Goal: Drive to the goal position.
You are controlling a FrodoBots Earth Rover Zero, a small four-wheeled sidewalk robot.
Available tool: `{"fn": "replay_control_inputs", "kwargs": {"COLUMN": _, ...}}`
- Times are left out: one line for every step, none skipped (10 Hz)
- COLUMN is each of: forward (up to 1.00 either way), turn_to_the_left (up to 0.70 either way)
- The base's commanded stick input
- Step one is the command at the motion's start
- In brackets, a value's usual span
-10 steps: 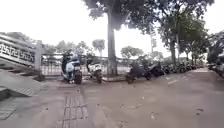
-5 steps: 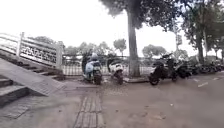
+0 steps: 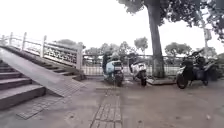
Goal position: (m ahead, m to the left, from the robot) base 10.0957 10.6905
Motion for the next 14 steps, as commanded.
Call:
{"fn": "replay_control_inputs", "kwargs": {"forward": 0.45, "turn_to_the_left": 0.00}}
{"fn": "replay_control_inputs", "kwargs": {"forward": 0.45, "turn_to_the_left": 0.00}}
{"fn": "replay_control_inputs", "kwargs": {"forward": 0.45, "turn_to_the_left": 0.00}}
{"fn": "replay_control_inputs", "kwargs": {"forward": 0.45, "turn_to_the_left": -0.03}}
{"fn": "replay_control_inputs", "kwargs": {"forward": 0.45, "turn_to_the_left": -0.27}}
{"fn": "replay_control_inputs", "kwargs": {"forward": 0.45, "turn_to_the_left": -0.27}}
{"fn": "replay_control_inputs", "kwargs": {"forward": 0.45, "turn_to_the_left": -0.27}}
{"fn": "replay_control_inputs", "kwargs": {"forward": 0.45, "turn_to_the_left": -0.27}}
{"fn": "replay_control_inputs", "kwargs": {"forward": 0.45, "turn_to_the_left": -0.27}}
{"fn": "replay_control_inputs", "kwargs": {"forward": 0.45, "turn_to_the_left": -0.27}}
{"fn": "replay_control_inputs", "kwargs": {"forward": 0.45, "turn_to_the_left": -0.27}}
{"fn": "replay_control_inputs", "kwargs": {"forward": 0.45, "turn_to_the_left": -0.27}}
{"fn": "replay_control_inputs", "kwargs": {"forward": 0.45, "turn_to_the_left": -0.27}}
{"fn": "replay_control_inputs", "kwargs": {"forward": 0.45, "turn_to_the_left": -0.27}}
